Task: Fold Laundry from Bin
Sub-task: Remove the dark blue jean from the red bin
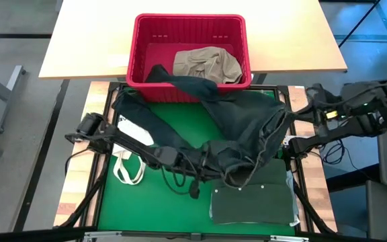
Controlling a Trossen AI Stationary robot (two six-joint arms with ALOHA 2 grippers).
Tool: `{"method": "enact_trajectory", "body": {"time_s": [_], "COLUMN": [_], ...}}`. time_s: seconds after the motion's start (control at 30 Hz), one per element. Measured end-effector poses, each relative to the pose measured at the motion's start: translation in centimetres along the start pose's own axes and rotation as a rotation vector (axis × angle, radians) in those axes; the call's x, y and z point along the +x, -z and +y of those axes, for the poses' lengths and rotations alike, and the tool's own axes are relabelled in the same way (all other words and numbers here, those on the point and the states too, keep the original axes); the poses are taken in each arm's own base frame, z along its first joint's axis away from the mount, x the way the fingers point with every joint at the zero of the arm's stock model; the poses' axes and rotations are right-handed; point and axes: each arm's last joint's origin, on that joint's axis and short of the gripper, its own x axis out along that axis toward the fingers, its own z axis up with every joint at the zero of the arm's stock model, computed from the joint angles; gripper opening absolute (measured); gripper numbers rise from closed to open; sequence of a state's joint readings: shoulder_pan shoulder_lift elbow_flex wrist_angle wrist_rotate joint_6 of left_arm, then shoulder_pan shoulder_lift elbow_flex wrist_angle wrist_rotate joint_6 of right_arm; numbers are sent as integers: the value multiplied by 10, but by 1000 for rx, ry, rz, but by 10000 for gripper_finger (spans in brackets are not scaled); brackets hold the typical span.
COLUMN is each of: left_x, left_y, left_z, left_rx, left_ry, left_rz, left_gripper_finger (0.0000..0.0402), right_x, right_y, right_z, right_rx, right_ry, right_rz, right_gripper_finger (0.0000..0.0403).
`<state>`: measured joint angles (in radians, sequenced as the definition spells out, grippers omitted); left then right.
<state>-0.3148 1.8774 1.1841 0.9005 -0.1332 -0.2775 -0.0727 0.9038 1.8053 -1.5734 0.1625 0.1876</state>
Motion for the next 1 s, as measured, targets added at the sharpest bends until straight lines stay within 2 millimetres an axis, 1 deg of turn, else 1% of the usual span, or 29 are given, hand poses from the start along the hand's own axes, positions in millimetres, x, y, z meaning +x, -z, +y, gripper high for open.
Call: {"method": "enact_trajectory", "body": {"time_s": [0.2, 0.3, 0.4, 0.6, 0.7, 0.8, 0.9, 1.0], "left_x": [21, 27, 30, 32, 32, 32, 33, 33], "left_y": [30, 38, 39, 37, 37, 37, 36, 36], "left_z": [4, 5, 5, 5, 5, 6, 7, 9], "left_rx": [5, 7, 9, 10, 10, 11, 11, 12], "left_ry": [35, 34, 26, 19, 16, 16, 14, 10], "left_rz": [56, 73, 94, 92, 94, 95, 91, 90], "left_gripper_finger": [15, 22, 21, 9, 7, 9, 13, 14], "right_x": [-5, -5, -5, -5, -4, -4, -3, 8], "right_y": [4, 4, 4, 3, 3, 3, 1, -6], "right_z": [1, 1, 2, 2, 2, 3, 4, 7], "right_rx": [2, 1, 1, 3, 2, -5, 26, 97], "right_ry": [-79, -104, -105, -98, -108, -131, -148, -151], "right_rz": [-2, 3, 3, -5, -2, 5, 11, 54], "right_gripper_finger": [19, 25, 53, 142, 176, 196, 204, 204]}}
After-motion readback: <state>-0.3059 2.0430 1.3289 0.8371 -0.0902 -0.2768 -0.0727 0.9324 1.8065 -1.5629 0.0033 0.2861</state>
